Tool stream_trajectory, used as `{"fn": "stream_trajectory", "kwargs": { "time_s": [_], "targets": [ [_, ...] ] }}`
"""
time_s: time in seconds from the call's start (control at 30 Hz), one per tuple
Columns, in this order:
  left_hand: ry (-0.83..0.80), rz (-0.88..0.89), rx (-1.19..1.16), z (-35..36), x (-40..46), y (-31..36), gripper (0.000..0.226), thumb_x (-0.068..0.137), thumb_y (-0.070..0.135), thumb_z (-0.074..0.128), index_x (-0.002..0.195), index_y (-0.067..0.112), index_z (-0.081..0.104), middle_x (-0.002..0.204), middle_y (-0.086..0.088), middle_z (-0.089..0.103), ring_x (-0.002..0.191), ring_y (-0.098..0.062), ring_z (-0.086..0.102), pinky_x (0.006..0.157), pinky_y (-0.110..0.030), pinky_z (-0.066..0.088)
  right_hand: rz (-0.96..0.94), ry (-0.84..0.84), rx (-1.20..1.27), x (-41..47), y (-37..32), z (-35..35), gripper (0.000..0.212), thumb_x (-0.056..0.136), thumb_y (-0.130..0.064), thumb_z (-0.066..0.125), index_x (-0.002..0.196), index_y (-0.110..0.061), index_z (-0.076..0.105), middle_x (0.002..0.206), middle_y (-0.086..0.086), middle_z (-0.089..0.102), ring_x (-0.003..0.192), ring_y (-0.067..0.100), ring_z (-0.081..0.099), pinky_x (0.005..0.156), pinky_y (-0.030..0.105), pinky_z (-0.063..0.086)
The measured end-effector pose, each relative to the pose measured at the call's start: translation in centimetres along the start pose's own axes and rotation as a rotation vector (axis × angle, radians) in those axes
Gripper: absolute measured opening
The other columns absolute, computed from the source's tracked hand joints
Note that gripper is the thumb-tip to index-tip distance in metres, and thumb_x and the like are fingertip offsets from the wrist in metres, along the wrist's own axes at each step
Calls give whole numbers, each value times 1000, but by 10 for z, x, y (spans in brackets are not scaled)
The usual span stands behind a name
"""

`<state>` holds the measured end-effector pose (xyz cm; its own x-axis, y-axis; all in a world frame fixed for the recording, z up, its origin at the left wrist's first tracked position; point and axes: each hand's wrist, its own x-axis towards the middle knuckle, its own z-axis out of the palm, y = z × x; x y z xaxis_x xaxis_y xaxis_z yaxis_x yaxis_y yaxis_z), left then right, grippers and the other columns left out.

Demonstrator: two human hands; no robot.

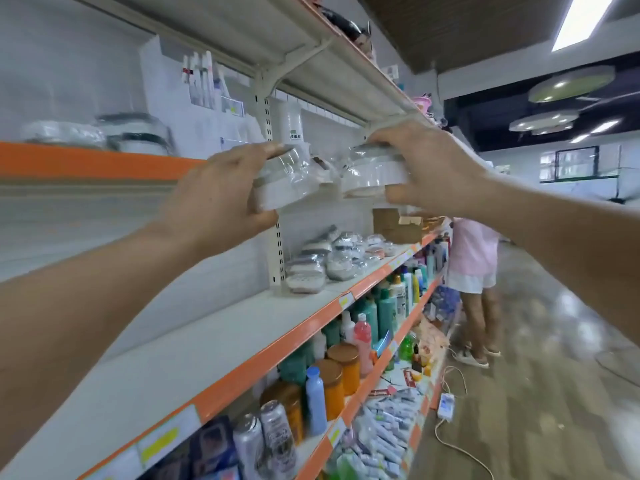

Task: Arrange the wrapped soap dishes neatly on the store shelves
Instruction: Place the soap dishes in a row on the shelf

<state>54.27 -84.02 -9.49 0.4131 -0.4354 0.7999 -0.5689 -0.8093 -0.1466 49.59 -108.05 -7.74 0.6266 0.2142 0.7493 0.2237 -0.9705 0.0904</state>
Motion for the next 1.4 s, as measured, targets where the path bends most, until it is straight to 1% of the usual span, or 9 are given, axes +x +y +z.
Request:
{"fn": "stream_trajectory", "kwargs": {
  "time_s": [0.2,0.37,0.47,0.5,0.6,0.77,0.87,1.23,1.4],
  "targets": [
    [-132,-137,-46,108,39,12,73,78,26,63,142,35,30,139,6,44,122,-20,44,92,-32,37,-60,-102,61,11,84,83,70,77,-20,69,140,-21,39,132,5,45,119,24,46,96,35,39],
    [-224,-236,16,184,47,-3,74,78,27,62,143,34,28,145,7,39,129,-20,39,99,-31,35,-69,-190,123,32,124,158,68,81,-19,66,142,-22,36,136,2,43,119,20,46,90,27,37],
    [-282,-263,22,221,48,-19,74,78,25,61,144,34,27,146,9,37,130,-17,38,99,-28,34,-59,-264,197,47,138,208,67,81,-16,66,142,-17,36,136,4,43,121,22,44,82,15,28],
    [-303,-269,25,234,48,-25,74,79,24,61,144,34,26,146,9,37,131,-16,37,99,-27,33,-60,-281,207,52,143,226,68,80,-17,67,141,-16,37,135,4,44,121,23,45,84,15,30],
    [-355,-290,19,274,50,-44,73,80,23,58,144,35,25,147,11,34,131,-16,37,98,-26,32,-50,-337,213,68,156,280,69,78,-22,68,140,-16,38,128,6,47,114,26,50,90,37,44],
    [-408,-354,-20,340,62,-86,73,80,25,58,144,35,25,148,11,34,129,-17,39,97,-27,35,-54,-480,107,92,169,344,69,85,-32,64,144,-19,31,134,0,44,112,19,51,77,24,40],
    [-440,-403,-32,373,76,-104,72,80,26,58,144,33,25,147,9,34,125,-20,43,94,-28,36,-42,-480,109,111,179,375,67,85,-27,63,144,-19,31,134,0,45,110,20,52,69,24,37],
    [-397,-525,50,471,110,-141,66,84,35,58,142,30,27,138,2,43,122,-24,44,93,-31,38,-69,-406,162,204,207,467,65,84,-27,62,142,-18,33,135,5,45,119,25,47,86,33,45],
    [-259,-583,133,511,123,-165,79,71,30,78,133,27,28,124,-14,54,113,-38,52,89,-41,45,-154,-280,88,263,214,508,64,87,-20,57,144,-16,27,142,5,38,133,22,32,100,37,35]
  ]
}}
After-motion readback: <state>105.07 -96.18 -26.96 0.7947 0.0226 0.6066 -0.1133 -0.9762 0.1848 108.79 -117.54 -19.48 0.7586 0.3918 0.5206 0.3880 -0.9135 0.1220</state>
